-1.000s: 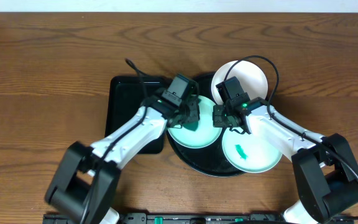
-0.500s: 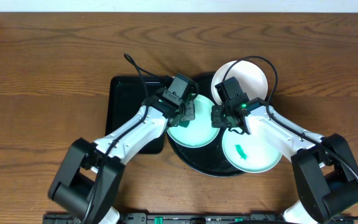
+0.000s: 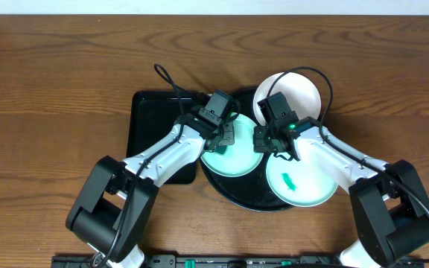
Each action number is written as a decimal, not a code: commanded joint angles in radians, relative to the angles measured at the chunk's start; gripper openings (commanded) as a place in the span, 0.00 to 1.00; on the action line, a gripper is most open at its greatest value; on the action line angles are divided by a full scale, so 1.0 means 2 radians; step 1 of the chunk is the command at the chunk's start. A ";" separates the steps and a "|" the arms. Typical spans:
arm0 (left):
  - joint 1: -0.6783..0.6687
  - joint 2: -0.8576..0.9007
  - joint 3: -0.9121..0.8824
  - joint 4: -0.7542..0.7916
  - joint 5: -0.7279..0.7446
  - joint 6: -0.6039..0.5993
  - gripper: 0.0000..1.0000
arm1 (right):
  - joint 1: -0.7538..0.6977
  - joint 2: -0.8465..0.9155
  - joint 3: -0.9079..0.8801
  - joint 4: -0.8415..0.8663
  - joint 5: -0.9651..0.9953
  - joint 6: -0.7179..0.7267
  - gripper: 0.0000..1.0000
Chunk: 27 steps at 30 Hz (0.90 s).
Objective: Clean dirty plates on tray and stack at the side
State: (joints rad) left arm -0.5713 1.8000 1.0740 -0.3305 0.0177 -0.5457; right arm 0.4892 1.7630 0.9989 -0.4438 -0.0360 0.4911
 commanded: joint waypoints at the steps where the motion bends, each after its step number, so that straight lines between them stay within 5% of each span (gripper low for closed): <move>1: 0.001 0.022 -0.003 -0.005 0.034 0.005 0.08 | 0.008 0.002 0.000 0.004 -0.008 0.004 0.01; 27: 0.002 -0.029 0.009 -0.002 0.200 -0.021 0.08 | 0.008 0.002 0.000 0.005 -0.008 0.004 0.01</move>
State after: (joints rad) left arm -0.5632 1.8145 1.0740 -0.3340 0.3626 -0.5774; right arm 0.4885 1.7630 0.9989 -0.4442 0.0013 0.4904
